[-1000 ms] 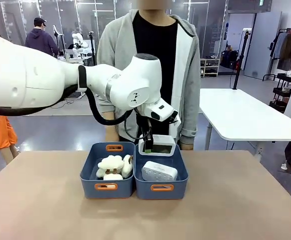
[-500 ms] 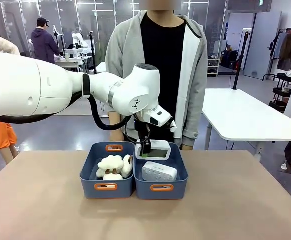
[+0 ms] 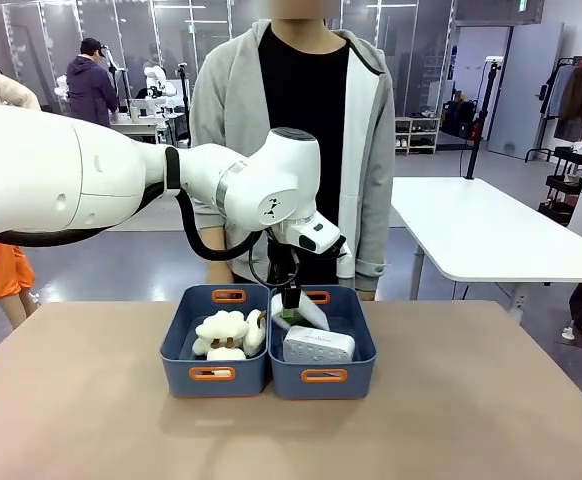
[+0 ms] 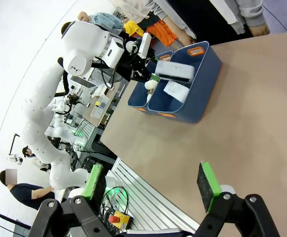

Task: Sort the digital clocks into the basket.
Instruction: Pick up the Digital clock from the table and place it into the empty Plastic storage basket.

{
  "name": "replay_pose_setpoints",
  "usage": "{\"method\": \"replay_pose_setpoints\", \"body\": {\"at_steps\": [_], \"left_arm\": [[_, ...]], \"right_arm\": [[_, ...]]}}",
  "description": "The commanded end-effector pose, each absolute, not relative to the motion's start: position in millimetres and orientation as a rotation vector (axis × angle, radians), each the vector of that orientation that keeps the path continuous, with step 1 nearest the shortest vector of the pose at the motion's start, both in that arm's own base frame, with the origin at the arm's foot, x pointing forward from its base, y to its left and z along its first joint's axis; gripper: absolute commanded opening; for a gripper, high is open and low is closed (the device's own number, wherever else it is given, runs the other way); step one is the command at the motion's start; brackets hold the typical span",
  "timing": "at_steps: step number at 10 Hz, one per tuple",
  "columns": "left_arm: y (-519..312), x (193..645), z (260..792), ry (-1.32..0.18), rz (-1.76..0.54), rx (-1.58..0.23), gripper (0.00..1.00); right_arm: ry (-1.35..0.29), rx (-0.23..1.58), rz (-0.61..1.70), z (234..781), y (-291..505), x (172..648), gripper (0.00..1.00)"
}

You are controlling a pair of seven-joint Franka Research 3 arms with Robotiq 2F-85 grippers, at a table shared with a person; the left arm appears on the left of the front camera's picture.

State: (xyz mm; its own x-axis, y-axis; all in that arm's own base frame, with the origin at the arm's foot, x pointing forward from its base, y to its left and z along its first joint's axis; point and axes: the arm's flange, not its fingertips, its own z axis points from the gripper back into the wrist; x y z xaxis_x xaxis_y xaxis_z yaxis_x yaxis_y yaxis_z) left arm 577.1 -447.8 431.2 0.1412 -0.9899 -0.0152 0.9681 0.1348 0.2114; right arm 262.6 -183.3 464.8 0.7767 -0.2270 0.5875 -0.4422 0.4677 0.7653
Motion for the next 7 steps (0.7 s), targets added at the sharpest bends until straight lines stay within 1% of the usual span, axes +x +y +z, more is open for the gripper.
{"method": "replay_pose_setpoints", "body": {"at_steps": [1, 2, 3, 4, 5, 7], "left_arm": [[-451.9, 574.5, 442.5, -0.128, -1.393, 0.194, 0.82], [-450.9, 573.7, 444.1, -0.132, -1.386, 0.188, 0.85], [-444.5, 572.5, 445.1, -0.12, -1.39, 0.179, 0.77], [-431.5, 568.5, 448.2, -0.11, -1.363, 0.158, 0.77], [-448.2, 575.0, 437.9, -0.145, -1.414, 0.188, 0.77], [-448.2, 575.0, 437.9, -0.145, -1.414, 0.188, 0.77]], "right_arm": [[-0.708, 1.105, 0.154, 466.3, -184.8, 263.7, 0.95], [-0.708, 1.105, 0.154, 466.3, -184.8, 263.7, 0.95], [-0.708, 1.105, 0.154, 466.3, -184.8, 263.7, 0.95], [-0.708, 1.105, 0.154, 466.3, -184.8, 263.7, 0.95], [-0.708, 1.105, 0.154, 466.3, -184.8, 263.7, 0.95], [-0.708, 1.105, 0.154, 466.3, -184.8, 263.7, 0.95]]}}
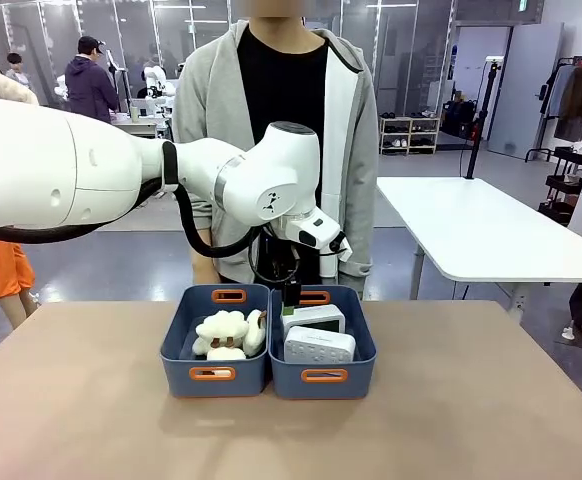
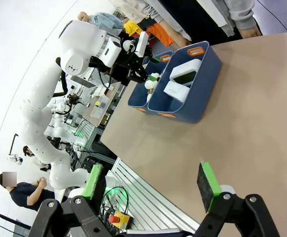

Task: Sort the digital clocks into the basket.
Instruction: Pick up the Digital clock from the table and place it into the empty Plastic storage basket.

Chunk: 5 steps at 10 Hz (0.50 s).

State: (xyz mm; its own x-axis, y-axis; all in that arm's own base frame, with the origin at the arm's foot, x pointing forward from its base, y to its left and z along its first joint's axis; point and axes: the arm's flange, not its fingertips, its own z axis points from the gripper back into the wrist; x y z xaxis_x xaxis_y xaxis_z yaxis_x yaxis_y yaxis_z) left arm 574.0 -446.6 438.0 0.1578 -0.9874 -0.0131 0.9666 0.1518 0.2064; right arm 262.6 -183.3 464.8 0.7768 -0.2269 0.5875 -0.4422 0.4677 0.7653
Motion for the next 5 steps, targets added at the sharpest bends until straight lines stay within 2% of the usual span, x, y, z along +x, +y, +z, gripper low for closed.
{"method": "replay_pose_setpoints", "body": {"at_steps": [1, 5], "left_arm": [[-448.2, 575.0, 437.9, -0.145, -1.414, 0.188, 0.77], [-448.2, 575.0, 437.9, -0.145, -1.414, 0.188, 0.77]], "right_arm": [[-0.708, 1.105, 0.154, 466.3, -184.8, 263.7, 0.95], [-0.708, 1.105, 0.154, 466.3, -184.8, 263.7, 0.95]]}}
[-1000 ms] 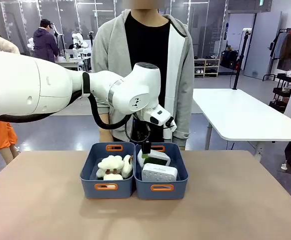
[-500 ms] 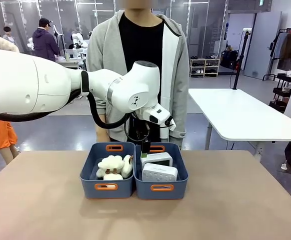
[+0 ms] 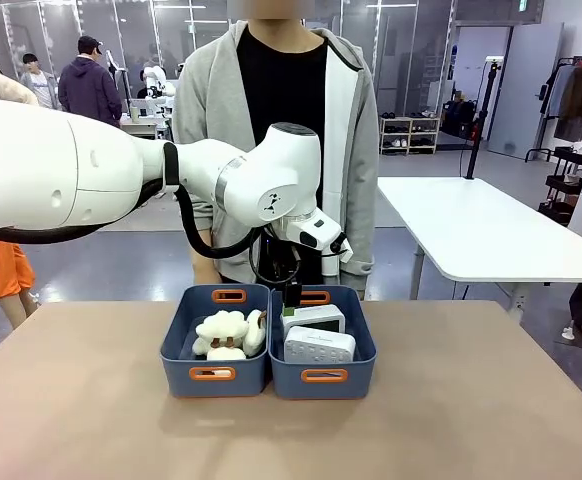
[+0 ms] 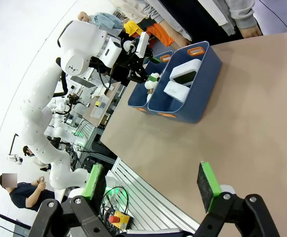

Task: Sort the digital clocks into the basket.
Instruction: Pick up the Digital clock from the table and place it into the empty Plastic storage basket.

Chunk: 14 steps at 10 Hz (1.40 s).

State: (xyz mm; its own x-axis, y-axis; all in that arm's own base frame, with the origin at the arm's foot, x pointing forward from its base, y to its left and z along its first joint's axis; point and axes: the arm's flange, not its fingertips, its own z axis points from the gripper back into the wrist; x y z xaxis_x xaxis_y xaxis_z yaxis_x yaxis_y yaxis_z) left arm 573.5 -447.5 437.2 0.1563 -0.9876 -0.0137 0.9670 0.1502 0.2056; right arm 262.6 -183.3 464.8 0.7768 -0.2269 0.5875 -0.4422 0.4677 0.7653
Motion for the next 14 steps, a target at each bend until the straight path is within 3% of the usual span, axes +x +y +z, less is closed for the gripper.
{"method": "replay_pose_setpoints", "body": {"at_steps": [1, 2, 8, 11, 14], "left_arm": [[-448.2, 575.0, 437.9, -0.145, -1.414, 0.188, 0.77], [-447.5, 573.5, 437.2, -0.135, -1.41, 0.181, 0.78], [-279.2, 543.1, 499.4, -0.293, -1.133, -0.538, 0.78], [-185.1, 487.0, 486.5, -0.444, -0.885, -0.779, 0.78], [-56.5, 403.5, 461.0, -0.579, -0.526, -0.966, 0.78]], "right_arm": [[-0.708, 1.105, 0.154, 466.3, -184.8, 263.7, 0.95], [-0.708, 1.105, 0.154, 466.3, -184.8, 263.7, 0.95], [-0.708, 1.105, 0.154, 466.3, -184.8, 263.7, 0.95], [-0.708, 1.105, 0.154, 466.3, -184.8, 263.7, 0.95], [-0.708, 1.105, 0.154, 466.3, -184.8, 263.7, 0.95]]}}
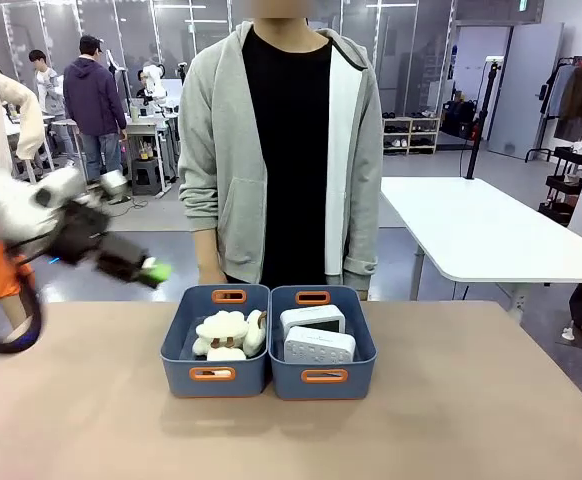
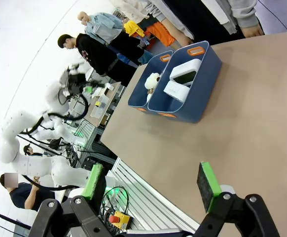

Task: Sort the digital clocks into the basket.
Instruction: Pick up the Digital clock from the table and place it into the empty Plastic storage basket.

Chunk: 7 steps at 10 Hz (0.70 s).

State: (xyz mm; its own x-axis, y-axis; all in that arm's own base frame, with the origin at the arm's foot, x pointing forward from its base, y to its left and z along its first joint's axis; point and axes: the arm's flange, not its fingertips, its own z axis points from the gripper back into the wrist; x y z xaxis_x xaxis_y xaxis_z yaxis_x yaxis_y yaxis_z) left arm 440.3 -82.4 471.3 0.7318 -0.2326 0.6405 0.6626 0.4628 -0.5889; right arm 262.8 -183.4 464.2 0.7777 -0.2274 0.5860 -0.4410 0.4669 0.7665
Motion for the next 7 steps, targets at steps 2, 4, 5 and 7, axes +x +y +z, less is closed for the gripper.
{"method": "replay_pose_setpoints", "body": {"at_steps": [2, 4, 5, 7], "left_arm": [[9.4, 349.9, 440.4, -0.619, -0.334, -1.098, 0.78], [52.6, 302.3, 414.6, -0.681, -0.114, -1.159, 0.78], [63.2, 286.6, 403.6, -0.71, 0.002, -1.164, 0.78], [90.4, 349.9, 431.5, -0.668, -0.109, -1.128, 0.78]], "right_arm": [[-0.708, 1.105, 0.154, 466.3, -184.8, 263.7, 0.95], [-0.708, 1.105, 0.154, 466.3, -184.8, 263.7, 0.95], [-0.708, 1.105, 0.154, 466.3, -184.8, 263.7, 0.95], [-0.708, 1.105, 0.154, 466.3, -184.8, 263.7, 0.95]]}}
